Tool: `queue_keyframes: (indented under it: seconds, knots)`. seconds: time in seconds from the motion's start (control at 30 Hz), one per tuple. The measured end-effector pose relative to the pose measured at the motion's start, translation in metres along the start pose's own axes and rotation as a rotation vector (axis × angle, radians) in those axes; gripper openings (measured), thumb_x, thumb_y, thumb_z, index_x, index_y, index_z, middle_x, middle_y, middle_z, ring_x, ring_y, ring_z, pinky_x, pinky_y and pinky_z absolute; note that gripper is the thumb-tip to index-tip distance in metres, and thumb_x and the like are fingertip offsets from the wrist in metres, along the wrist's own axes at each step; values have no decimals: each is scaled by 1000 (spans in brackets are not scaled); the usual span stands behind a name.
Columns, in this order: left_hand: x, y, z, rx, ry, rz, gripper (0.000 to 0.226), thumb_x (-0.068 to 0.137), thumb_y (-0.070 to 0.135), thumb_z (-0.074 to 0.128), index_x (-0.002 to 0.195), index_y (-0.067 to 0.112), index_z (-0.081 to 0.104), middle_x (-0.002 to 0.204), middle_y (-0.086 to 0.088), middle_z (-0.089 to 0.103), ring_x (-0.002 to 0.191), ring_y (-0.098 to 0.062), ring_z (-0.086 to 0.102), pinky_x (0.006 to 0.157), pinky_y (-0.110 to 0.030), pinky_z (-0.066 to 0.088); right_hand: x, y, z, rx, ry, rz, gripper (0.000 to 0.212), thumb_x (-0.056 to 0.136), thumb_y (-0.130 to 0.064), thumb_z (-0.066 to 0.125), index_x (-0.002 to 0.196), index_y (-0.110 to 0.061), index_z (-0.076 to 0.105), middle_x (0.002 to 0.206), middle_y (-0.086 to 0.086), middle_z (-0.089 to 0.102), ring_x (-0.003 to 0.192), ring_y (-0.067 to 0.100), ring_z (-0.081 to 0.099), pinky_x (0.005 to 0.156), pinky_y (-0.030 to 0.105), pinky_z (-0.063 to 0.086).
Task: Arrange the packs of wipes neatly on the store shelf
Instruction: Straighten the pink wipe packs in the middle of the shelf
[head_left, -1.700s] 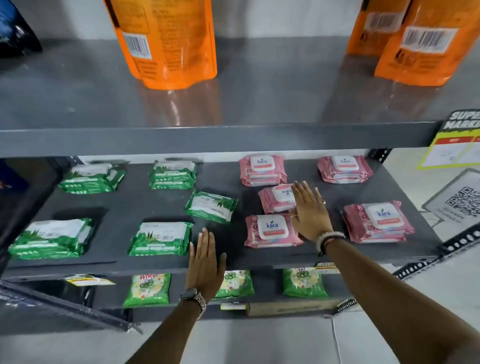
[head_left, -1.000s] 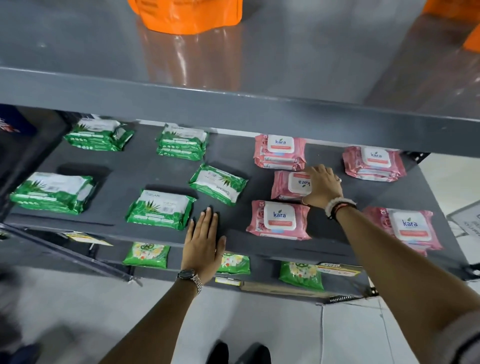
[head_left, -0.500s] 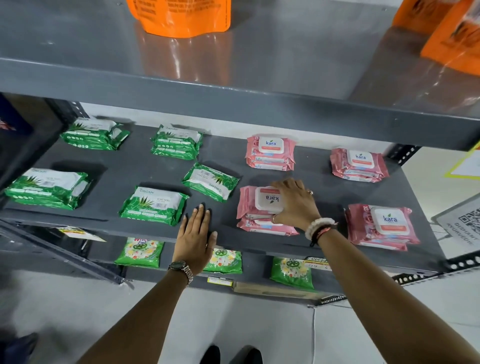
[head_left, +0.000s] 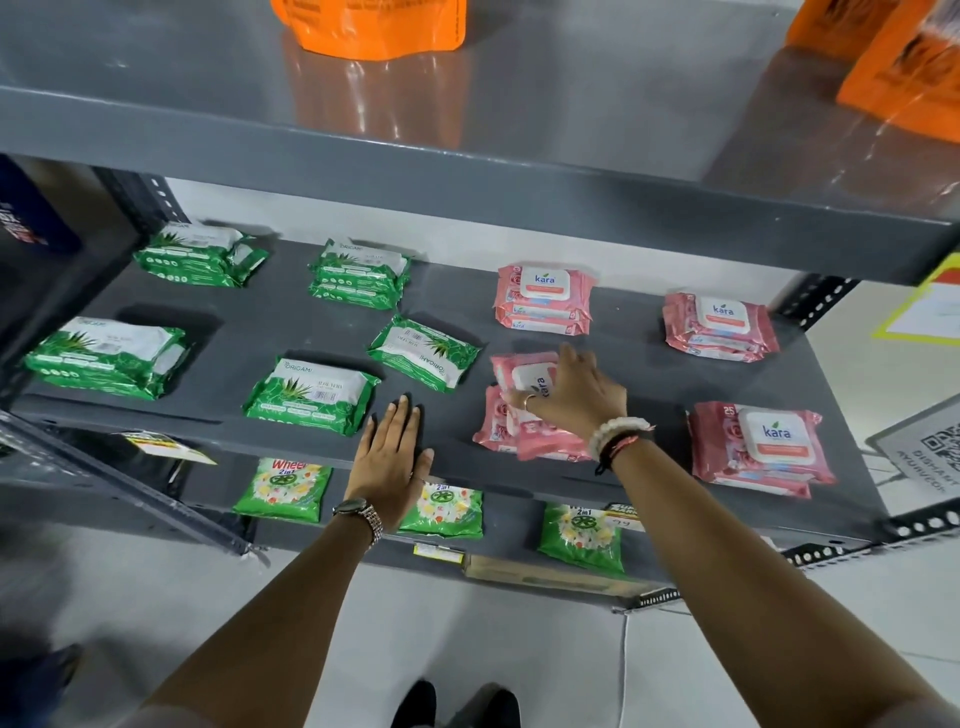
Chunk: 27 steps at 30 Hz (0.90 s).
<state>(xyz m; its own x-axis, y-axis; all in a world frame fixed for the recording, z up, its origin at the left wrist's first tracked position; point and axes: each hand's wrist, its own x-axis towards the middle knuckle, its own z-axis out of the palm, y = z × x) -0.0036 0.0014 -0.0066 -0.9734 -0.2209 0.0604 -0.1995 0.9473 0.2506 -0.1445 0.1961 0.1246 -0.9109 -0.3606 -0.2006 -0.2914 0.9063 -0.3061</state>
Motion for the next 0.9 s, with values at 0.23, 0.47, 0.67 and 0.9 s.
queue_keyframes:
  seconds: [0.23, 0.47, 0.67, 0.9]
  knots:
    - [1, -1, 1, -4, -3, 2, 69, 91, 45, 15, 144, 2, 20, 153, -15, 17, 140, -27, 14, 114, -45, 7, 1, 2, -14, -98, 6, -49, 75, 89, -58, 40, 146, -15, 15, 149, 15, 27, 127, 39, 45, 100, 57, 42]
    - [1, 0, 0, 2, -5, -10, 70, 90, 45, 13, 144, 3, 18, 153, -15, 16, 140, -26, 14, 114, -43, 5, 9, 15, -28, -477, -208, -685, 96, 72, 23, 42, 149, -27, 13, 161, 1, -4, 148, 26, -8, 120, 52, 12]
    - [1, 0, -2, 2, -8, 1, 69, 90, 45, 13, 144, 2, 20, 153, -16, 17, 140, -27, 15, 113, -43, 6, 13, 15, -17, -497, -225, -635, 78, 80, -12, 66, 146, -16, 23, 161, 5, 7, 148, 27, -4, 120, 52, 4]
    - [2, 0, 0, 2, -26, -20, 69, 90, 45, 15, 144, 2, 22, 152, -15, 18, 140, -28, 16, 112, -45, 8, 2, 17, -9, -146, -72, -381, 84, 69, -52, 73, 138, -20, 38, 137, 2, 52, 122, 25, 50, 100, 45, 43]
